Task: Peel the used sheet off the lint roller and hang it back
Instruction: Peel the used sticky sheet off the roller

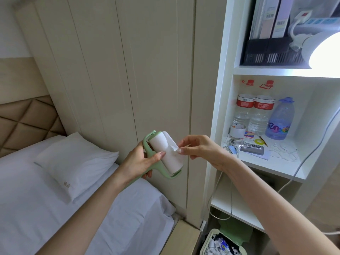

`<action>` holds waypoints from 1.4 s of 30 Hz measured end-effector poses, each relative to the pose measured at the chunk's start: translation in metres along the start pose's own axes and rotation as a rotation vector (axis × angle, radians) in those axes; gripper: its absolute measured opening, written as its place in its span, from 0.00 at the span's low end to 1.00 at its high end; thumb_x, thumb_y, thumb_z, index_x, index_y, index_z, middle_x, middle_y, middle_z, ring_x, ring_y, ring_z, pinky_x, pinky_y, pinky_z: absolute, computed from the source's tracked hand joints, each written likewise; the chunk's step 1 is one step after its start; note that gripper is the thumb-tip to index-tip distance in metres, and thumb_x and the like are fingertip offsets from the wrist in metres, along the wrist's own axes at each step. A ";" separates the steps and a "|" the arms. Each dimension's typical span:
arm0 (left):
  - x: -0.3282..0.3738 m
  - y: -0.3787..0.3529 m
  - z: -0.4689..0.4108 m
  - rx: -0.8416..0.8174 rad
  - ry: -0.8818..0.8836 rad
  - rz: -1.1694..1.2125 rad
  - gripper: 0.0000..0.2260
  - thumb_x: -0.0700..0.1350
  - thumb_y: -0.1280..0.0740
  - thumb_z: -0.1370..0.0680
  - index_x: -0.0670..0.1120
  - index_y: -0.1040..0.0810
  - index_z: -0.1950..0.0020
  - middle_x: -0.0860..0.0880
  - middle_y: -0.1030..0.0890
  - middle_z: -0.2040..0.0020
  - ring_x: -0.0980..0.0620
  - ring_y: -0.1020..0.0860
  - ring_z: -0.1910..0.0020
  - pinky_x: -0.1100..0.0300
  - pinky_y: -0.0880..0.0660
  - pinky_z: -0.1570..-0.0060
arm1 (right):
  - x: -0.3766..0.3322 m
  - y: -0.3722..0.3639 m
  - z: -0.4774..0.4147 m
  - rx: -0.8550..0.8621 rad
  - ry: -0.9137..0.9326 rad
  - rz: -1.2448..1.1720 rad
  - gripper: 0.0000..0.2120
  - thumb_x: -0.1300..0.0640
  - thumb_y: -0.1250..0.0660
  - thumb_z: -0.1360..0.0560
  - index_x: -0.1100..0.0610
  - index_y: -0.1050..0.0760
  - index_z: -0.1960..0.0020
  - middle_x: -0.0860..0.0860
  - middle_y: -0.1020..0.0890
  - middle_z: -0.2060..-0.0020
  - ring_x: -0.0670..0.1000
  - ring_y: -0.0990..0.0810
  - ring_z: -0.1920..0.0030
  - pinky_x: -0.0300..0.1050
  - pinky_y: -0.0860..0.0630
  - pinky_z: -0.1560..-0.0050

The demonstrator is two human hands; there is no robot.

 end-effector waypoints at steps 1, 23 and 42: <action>0.000 0.001 0.001 -0.011 -0.001 -0.003 0.20 0.51 0.30 0.26 0.49 0.31 0.38 0.45 0.23 0.63 0.50 0.26 0.75 0.59 0.31 0.78 | 0.000 -0.001 0.000 -0.015 -0.008 0.003 0.13 0.56 0.25 0.32 0.57 0.22 0.50 0.47 0.19 0.61 0.42 0.22 0.63 0.40 0.30 0.62; 0.006 -0.001 0.012 -0.196 -0.024 -0.034 0.19 0.51 0.30 0.26 0.52 0.30 0.38 0.43 0.22 0.62 0.48 0.27 0.74 0.58 0.31 0.77 | 0.015 -0.003 0.005 -0.053 0.025 -0.195 0.07 0.68 0.33 0.28 0.59 0.24 0.62 0.53 0.23 0.66 0.49 0.27 0.64 0.41 0.28 0.60; -0.003 -0.009 0.001 -0.168 0.021 -0.048 0.20 0.54 0.30 0.27 0.51 0.30 0.38 0.47 0.22 0.63 0.50 0.27 0.75 0.57 0.31 0.76 | 0.013 0.005 0.001 0.045 -0.027 -0.489 0.08 0.71 0.36 0.28 0.60 0.27 0.54 0.56 0.21 0.62 0.50 0.20 0.68 0.42 0.19 0.67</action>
Point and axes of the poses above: each hand's wrist, its own z-axis away from the middle knuckle, its own y-axis out of the back of the hand, x = y × z, the point moved 1 cm from there along -z, towards the middle knuckle
